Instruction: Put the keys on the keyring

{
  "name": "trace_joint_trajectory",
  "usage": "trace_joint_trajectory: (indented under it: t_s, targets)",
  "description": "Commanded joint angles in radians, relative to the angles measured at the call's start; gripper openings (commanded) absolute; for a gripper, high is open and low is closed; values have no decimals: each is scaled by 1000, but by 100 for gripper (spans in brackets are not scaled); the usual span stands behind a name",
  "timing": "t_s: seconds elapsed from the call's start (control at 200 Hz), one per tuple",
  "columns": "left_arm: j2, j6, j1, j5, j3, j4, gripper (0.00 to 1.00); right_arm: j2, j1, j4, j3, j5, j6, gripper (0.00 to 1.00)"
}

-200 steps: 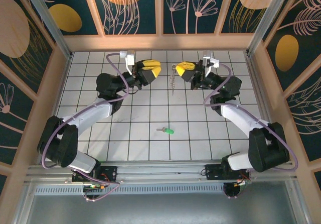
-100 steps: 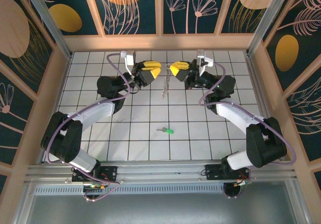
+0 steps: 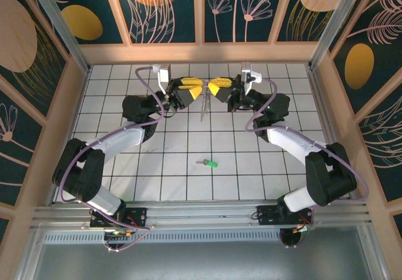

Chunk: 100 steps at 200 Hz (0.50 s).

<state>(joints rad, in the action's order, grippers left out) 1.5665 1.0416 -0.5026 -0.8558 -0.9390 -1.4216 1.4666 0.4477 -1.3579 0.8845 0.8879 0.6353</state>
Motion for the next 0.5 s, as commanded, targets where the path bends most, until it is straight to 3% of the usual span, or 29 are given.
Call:
trace_joint_trajectory:
  t_s: [0.0,0.495]
  targets:
    - [12,9,-6,-9,-28,-57,39,7,12,-66,44,-1,1,0]
    - [29,-5,-9,4,-65,-44,38,17,25,-60,37,11,-5,0]
